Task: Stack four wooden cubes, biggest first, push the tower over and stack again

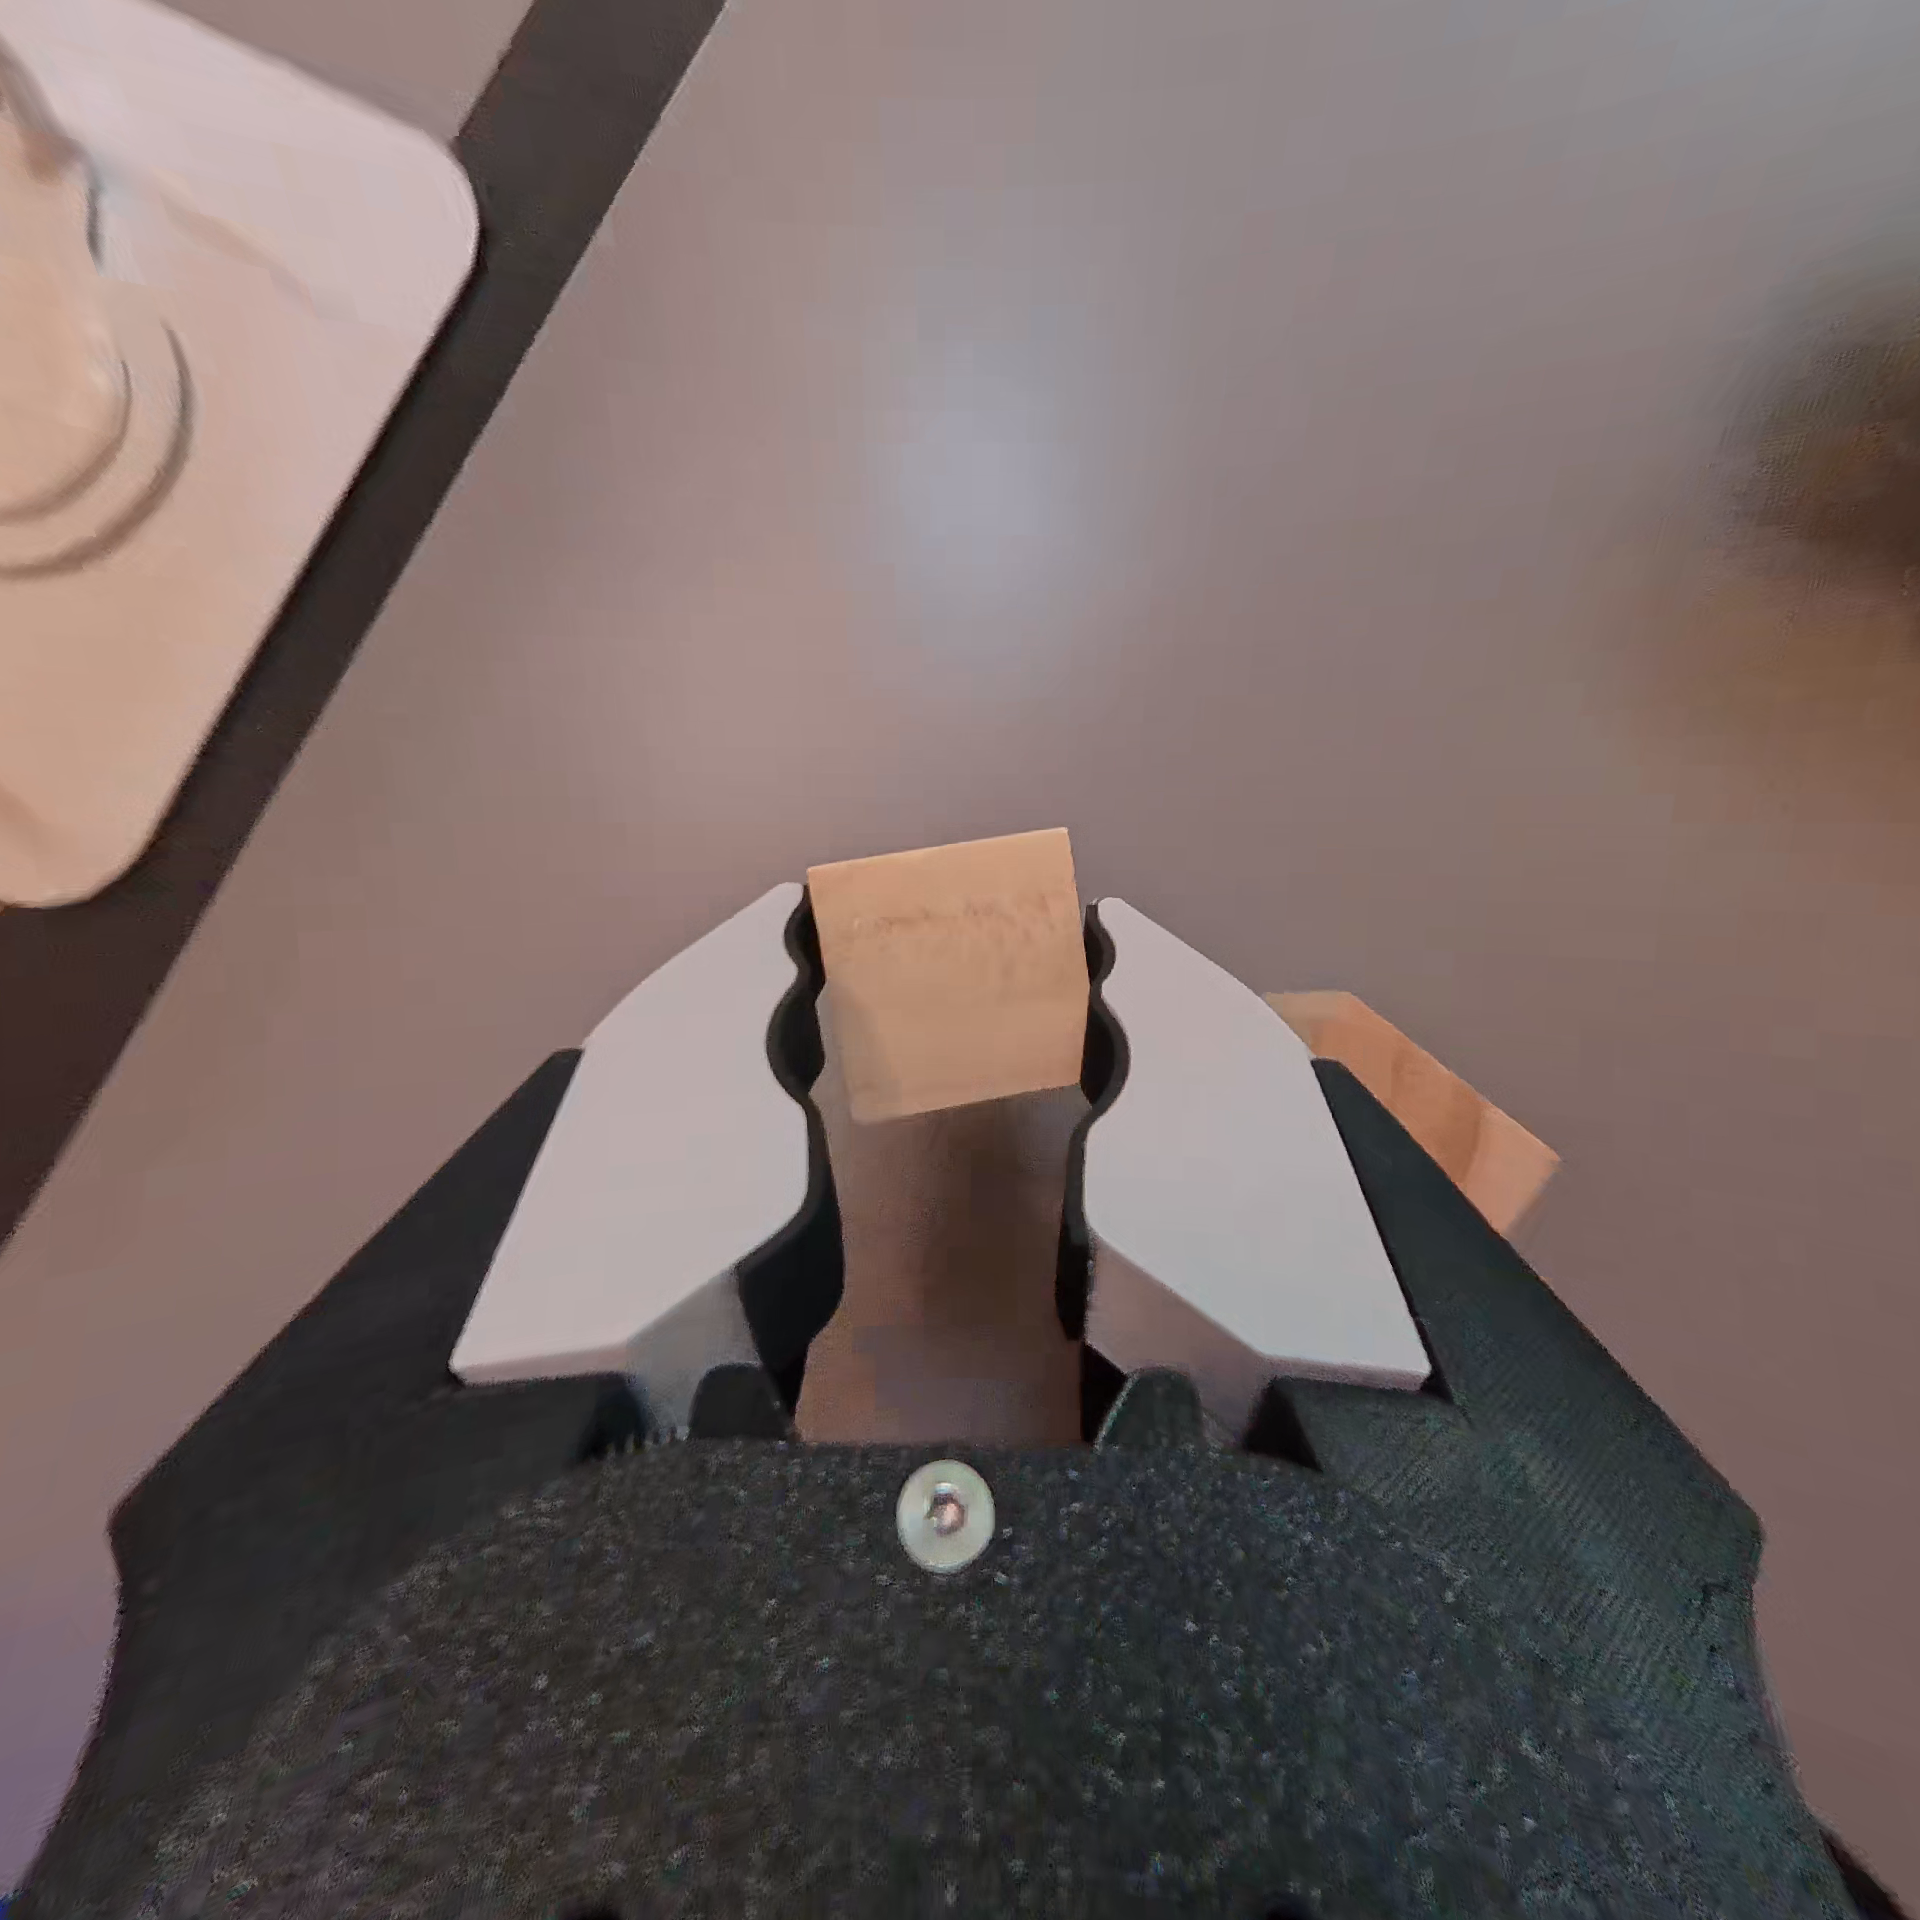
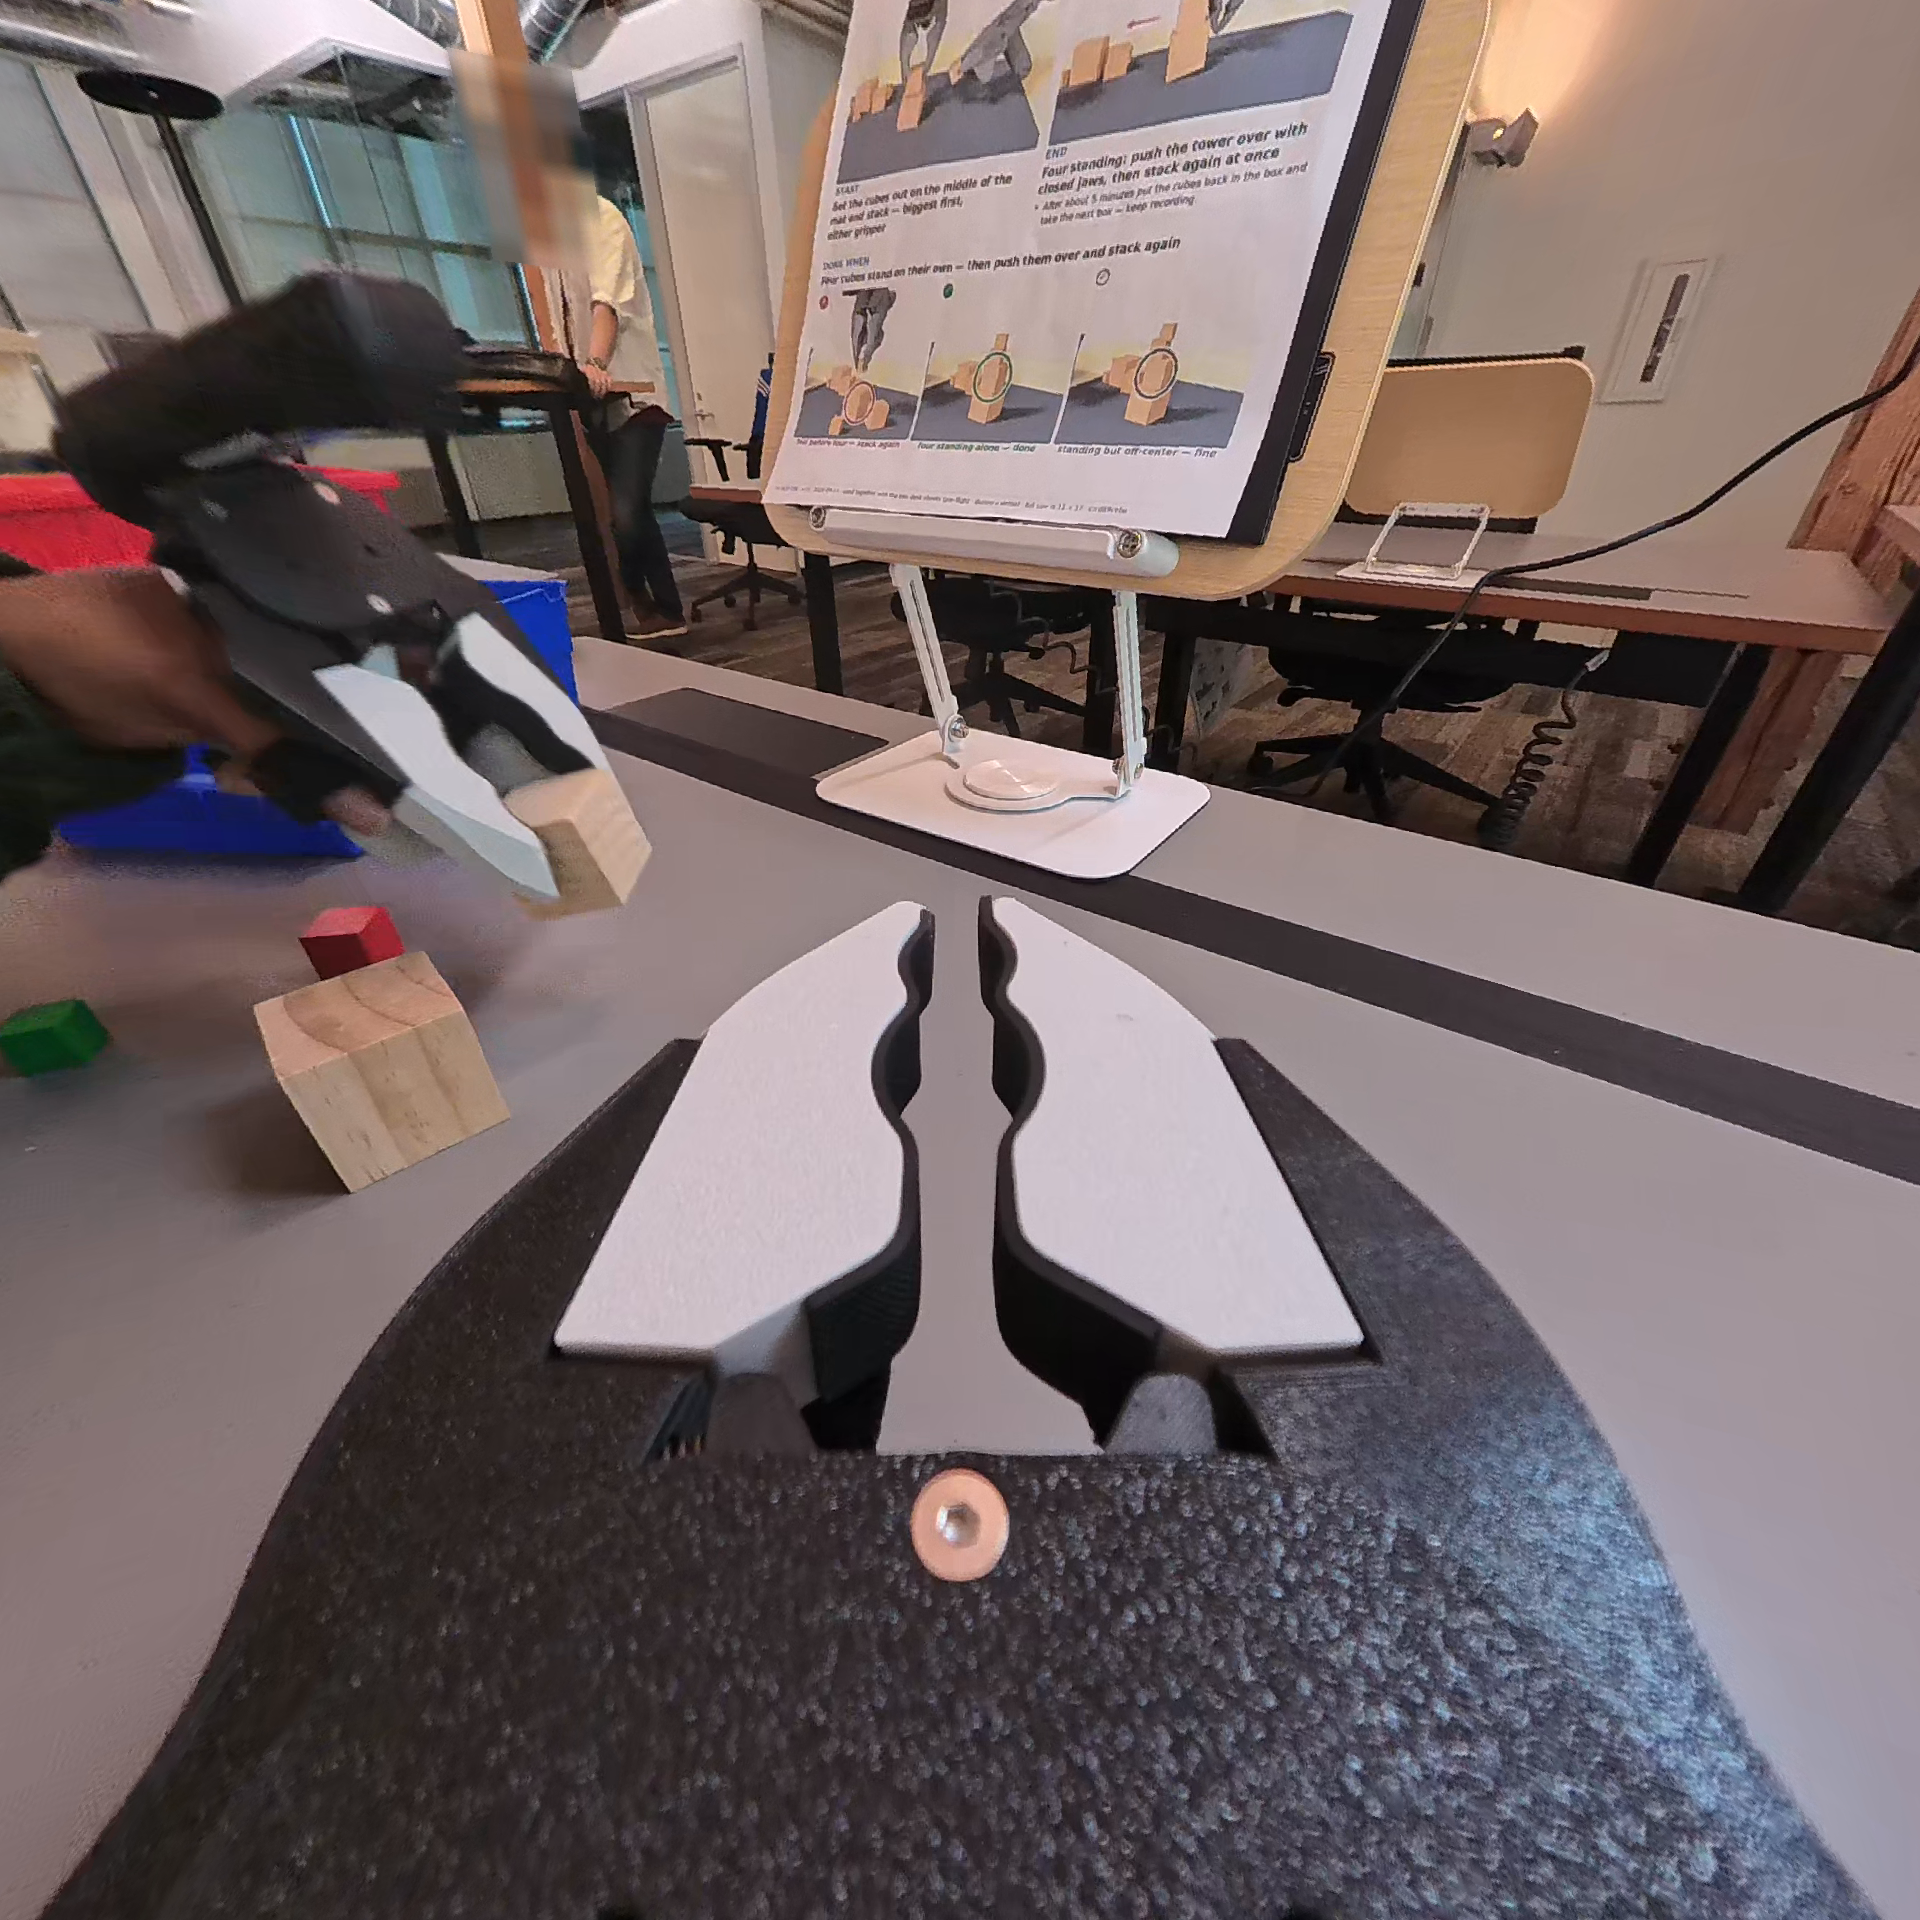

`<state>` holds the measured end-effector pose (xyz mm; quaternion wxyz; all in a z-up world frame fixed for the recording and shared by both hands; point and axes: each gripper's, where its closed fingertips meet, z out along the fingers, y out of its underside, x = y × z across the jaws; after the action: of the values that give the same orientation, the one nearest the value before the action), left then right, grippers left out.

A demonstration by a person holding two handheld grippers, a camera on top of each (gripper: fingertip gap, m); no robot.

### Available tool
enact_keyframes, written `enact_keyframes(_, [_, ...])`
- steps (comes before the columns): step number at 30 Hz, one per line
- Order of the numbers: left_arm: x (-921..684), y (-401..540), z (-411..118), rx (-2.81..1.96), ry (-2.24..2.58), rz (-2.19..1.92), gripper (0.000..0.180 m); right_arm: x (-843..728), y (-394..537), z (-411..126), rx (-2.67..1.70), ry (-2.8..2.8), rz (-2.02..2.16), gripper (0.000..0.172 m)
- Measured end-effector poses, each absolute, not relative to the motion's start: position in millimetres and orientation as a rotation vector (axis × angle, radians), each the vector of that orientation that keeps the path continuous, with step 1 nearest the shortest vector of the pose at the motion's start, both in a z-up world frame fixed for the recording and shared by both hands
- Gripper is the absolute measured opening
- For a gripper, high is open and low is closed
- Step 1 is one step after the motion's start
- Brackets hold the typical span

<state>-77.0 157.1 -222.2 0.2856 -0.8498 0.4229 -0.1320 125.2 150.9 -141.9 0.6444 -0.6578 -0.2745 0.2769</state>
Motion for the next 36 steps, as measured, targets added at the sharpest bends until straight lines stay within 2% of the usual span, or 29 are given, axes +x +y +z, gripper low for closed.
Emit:
enact_keyframes(1, [-75, 151, -212, -2.228, 1.188, -0.366, 0.047, 125, 151, -142, -1.498, -0.625, 0.632, 0.008])
enact_keyframes(6, [-66, 108, -177, -2.118, 1.410, -0.447, 0.047, 125, 151, -143, -1.500, -0.623, 0.637, 0.008])
enact_keyframes(10, [-61, 74, -169, -2.073, 1.540, -0.507, 0.047, 126, 152, -143, -1.504, -0.614, 0.643, 0.008])
enact_keyframes(29, [-64, 47, -202, -1.975, 1.922, -0.504, 0.047, 126, 152, -145, -1.509, -0.603, 0.668, 0.008])
enact_keyframes(36, [-60, 52, -212, -1.885, 2.105, -0.655, 0.048, 124, 151, -146, -1.512, -0.617, 0.671, 0.008])
